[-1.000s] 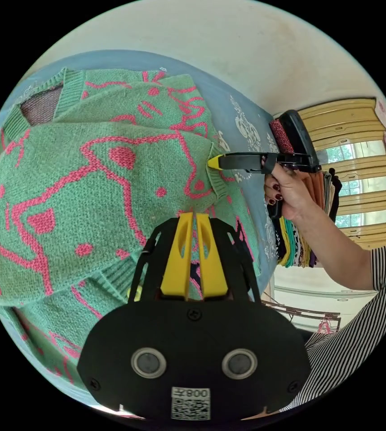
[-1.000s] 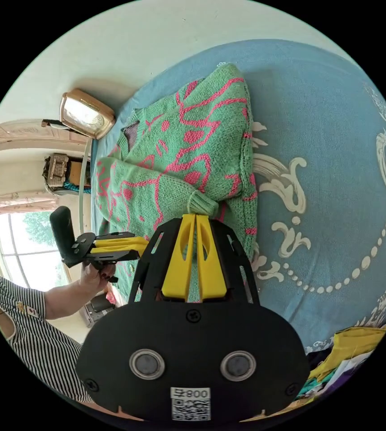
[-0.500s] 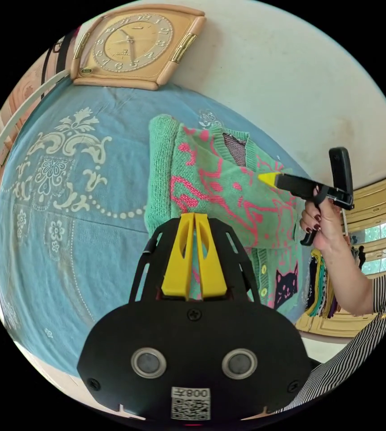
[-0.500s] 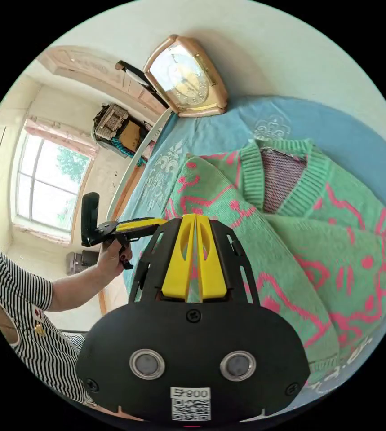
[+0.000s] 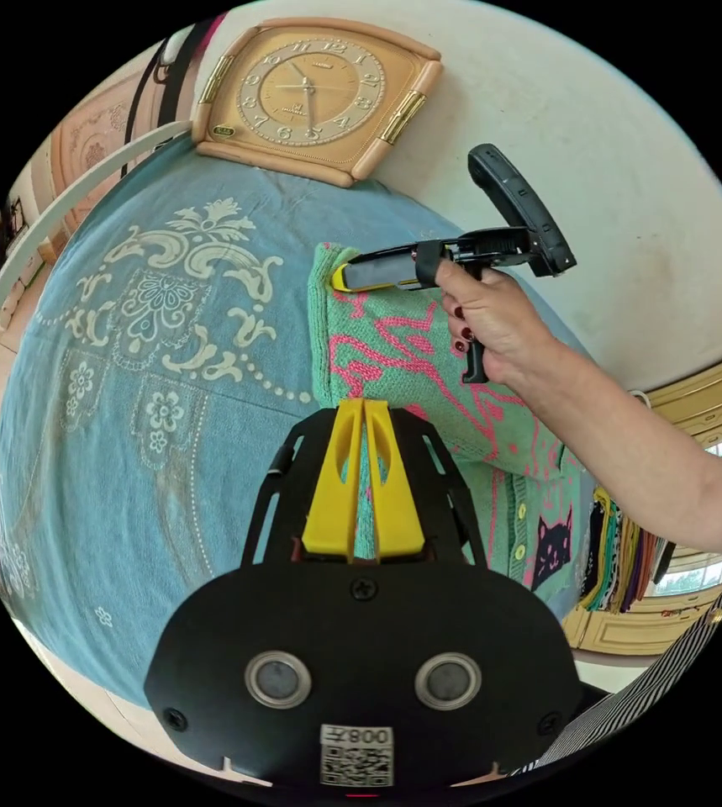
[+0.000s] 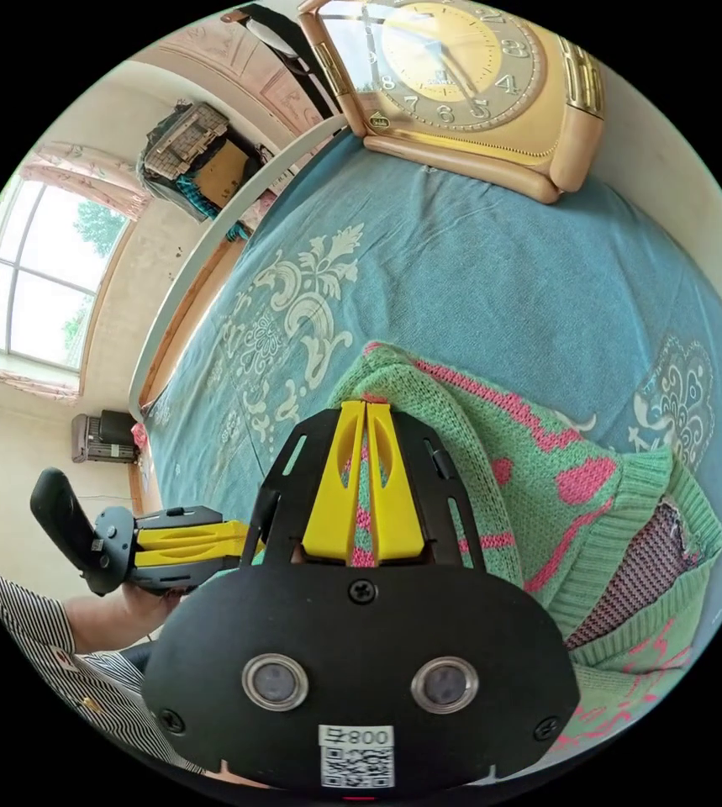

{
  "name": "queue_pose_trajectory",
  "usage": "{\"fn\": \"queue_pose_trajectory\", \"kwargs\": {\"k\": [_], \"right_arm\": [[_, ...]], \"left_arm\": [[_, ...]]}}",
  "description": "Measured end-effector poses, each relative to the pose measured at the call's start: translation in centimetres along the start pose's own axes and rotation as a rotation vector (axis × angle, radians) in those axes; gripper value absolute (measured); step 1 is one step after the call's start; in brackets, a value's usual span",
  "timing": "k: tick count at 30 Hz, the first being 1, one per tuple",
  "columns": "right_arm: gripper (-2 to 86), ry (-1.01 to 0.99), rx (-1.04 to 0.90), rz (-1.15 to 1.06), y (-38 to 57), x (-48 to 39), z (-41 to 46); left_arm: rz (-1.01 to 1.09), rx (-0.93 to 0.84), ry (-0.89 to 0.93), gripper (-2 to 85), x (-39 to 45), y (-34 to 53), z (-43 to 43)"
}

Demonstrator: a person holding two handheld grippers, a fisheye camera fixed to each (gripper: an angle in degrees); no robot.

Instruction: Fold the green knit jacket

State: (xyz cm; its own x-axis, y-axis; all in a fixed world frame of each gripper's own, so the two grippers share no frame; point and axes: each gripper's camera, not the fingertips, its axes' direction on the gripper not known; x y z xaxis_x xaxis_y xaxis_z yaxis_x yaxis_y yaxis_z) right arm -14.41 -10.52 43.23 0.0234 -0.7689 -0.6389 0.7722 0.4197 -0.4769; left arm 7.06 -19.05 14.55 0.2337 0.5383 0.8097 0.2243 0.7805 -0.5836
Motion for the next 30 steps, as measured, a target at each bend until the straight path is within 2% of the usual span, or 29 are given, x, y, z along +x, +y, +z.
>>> {"fn": "queue_pose_trajectory", "kwargs": {"k": [3, 7, 10, 14, 17, 21, 22, 25, 30], "right_arm": [[0.0, 0.027, -0.002, -0.026, -1.4, -1.8, 0.1], [0.0, 0.017, -0.011, -0.027, -2.8, -2.8, -0.4], [0.0, 0.019, -0.035, -0.034, -3.2, -3.5, -1.9], [0.1, -0.037, 0.092, -0.033, 1.5, -4.6, -9.1], [0.1, -0.061, 0.144, -0.02, 6.9, -6.2, -11.1], [0.1, 0.03, -0.046, -0.009, 8.8, -6.9, -4.4], [0.1, 0.026, 0.029, -0.02, 9.4, -6.7, -4.8], [0.1, -0.022, -0.013, 0.016, 8.7, -5.2, -5.8], [0.1, -0.061, 0.079, 0.055, 14.3, -3.8, -12.6]], "left_arm": [[0.079, 0.048, 0.035, 0.1, 1.0, 0.7, -1.6], [0.157, -0.07, -0.022, 0.0, 1.0, 1.1, 0.9], [0.125, -0.075, 0.045, 0.0, -0.5, 1.8, 0.7], [0.133, -0.033, 0.029, 0.0, -0.4, 3.0, -1.8], [0.145, -0.046, -0.002, 0.0, -0.8, 3.4, -1.8], [0.157, -0.085, 0.023, 0.0, -1.8, 3.8, -0.3], [0.161, -0.084, 0.008, 0.1, -1.8, 3.8, -0.5], [0.188, -0.109, -0.04, 0.1, -1.1, 4.0, -1.1], [0.178, -0.105, 0.051, 0.3, -1.3, 5.9, -4.4]]}}
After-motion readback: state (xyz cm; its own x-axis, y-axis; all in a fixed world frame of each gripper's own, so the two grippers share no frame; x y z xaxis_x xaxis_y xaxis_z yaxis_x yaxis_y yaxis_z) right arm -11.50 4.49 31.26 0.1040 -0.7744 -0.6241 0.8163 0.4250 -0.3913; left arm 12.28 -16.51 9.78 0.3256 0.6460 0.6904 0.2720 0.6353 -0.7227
